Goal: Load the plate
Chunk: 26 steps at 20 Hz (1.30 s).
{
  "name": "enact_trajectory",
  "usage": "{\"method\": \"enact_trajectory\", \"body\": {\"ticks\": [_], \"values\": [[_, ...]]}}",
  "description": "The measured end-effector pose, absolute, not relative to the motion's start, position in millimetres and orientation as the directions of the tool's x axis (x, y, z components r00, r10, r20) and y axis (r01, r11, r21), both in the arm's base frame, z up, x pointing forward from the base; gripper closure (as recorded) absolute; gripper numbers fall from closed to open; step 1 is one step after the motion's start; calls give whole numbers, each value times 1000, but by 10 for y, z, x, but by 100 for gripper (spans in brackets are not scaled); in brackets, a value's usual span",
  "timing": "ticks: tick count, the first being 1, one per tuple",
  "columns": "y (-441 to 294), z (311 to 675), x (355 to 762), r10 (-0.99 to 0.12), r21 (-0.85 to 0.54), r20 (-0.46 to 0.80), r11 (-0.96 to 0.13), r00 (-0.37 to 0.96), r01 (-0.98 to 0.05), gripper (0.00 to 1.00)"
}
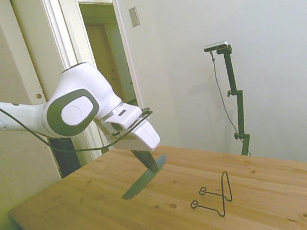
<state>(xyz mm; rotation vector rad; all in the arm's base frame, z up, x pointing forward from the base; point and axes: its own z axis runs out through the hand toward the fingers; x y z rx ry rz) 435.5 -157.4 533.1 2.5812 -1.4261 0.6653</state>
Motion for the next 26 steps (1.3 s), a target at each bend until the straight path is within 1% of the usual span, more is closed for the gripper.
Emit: {"method": "enact_trajectory", "body": {"ticks": [5, 10, 16, 26], "values": [[-1862, 5565, 4414, -732, -61, 556, -508, 393, -859, 100], [-1954, 5710, 4524, -650, 4, 672, -477, 356, -879, 100], [-2045, 5546, 4740, -571, 69, 750, -435, 334, -898, 100], [-2134, 5387, 5170, -490, 149, 801, -394, 345, -907, 100]]}}
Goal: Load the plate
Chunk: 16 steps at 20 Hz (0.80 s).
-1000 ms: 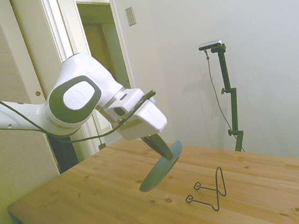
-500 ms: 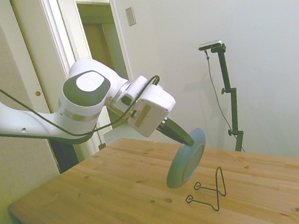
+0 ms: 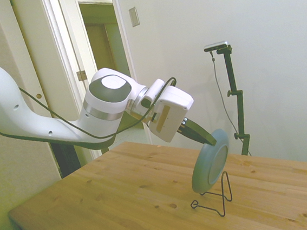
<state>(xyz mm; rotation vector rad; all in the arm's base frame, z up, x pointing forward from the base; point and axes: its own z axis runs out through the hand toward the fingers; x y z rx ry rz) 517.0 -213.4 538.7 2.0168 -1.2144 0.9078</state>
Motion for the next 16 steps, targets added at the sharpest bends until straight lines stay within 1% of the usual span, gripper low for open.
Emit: {"method": "enact_trajectory", "body": {"ticks": [4, 8, 13, 16], "values": [[-2023, 5285, 5354, -455, 187, 814, -384, 362, -904, 100], [-1856, 5213, 5448, -430, 218, 819, -377, 379, -900, 100], [-1746, 5135, 5530, -426, 238, 815, -374, 394, -896, 100], [-1717, 5001, 5580, -430, 252, 806, -373, 407, -893, 100]]}}
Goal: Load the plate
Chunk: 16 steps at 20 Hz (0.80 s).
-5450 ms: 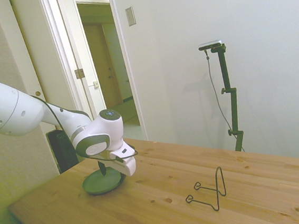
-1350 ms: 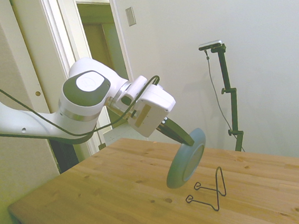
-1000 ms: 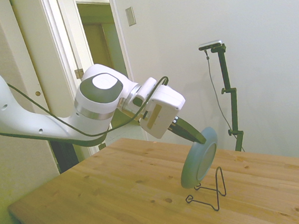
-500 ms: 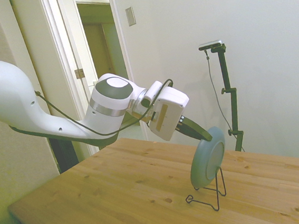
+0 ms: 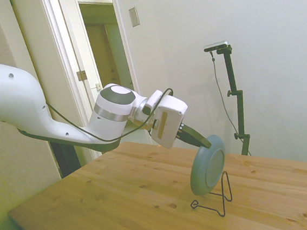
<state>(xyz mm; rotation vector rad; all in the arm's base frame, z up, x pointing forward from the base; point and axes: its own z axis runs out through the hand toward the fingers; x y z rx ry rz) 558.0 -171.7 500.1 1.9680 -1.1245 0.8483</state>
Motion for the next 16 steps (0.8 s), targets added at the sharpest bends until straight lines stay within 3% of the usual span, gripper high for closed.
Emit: {"method": "enact_trajectory", "body": {"ticks": [9, 10, 16], "values": [[-1730, 4682, 5664, -440, 275, 791, -364, 425, -890, 100], [-1729, 4664, 5669, -440, 277, 791, -364, 426, -889, 0], [-1729, 4640, 5670, -439, 281, 789, -363, 429, -888, 0]]}}
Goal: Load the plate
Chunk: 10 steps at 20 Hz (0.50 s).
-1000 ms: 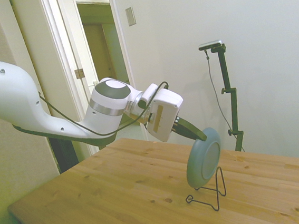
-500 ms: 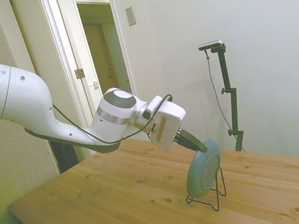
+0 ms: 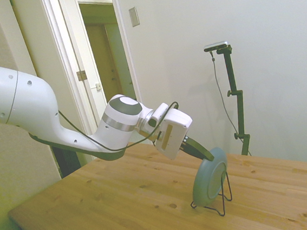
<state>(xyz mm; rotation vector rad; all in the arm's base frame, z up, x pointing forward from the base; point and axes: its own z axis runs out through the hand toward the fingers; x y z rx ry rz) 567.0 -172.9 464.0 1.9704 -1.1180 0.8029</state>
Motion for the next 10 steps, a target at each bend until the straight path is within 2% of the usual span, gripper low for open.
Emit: {"method": "enact_trajectory", "body": {"ticks": [7, 10], "values": [[-1743, 4646, 5666, -440, 280, 790, -361, 427, -890, 0], [-1703, 4770, 5647, -491, 236, 773, -367, 403, -900, 0]]}}
